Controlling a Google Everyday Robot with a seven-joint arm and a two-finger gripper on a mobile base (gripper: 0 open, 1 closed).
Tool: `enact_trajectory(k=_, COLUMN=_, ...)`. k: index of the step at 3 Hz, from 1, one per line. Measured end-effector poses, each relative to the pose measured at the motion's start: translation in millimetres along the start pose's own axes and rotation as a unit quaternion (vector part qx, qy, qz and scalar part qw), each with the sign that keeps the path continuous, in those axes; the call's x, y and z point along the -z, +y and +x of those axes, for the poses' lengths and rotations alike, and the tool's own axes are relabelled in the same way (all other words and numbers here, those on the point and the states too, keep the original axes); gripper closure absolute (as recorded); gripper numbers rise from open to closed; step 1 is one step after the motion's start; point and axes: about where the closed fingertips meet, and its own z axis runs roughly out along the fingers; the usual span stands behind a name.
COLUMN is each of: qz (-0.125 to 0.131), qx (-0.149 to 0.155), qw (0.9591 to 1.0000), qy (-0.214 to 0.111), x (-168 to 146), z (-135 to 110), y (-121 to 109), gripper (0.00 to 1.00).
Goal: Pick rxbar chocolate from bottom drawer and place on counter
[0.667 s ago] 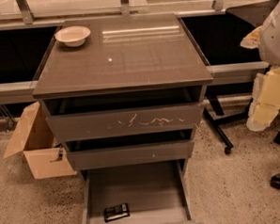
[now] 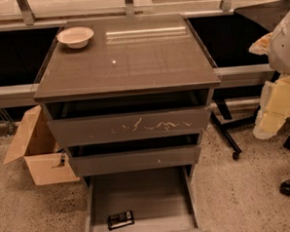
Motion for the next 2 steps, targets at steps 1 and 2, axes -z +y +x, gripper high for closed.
enact_trajectory(k=1, qz=-0.009, qx=0.012, qw=0.9992, qy=-0.037, x=-33.6, z=-1.8, y=6.5, gripper=0.0)
enact_trajectory(k=2, qz=-0.015, qx=0.034, qw=0.9928, qy=-0.114, x=-85.7, z=-16.7, y=11.8, gripper=0.0)
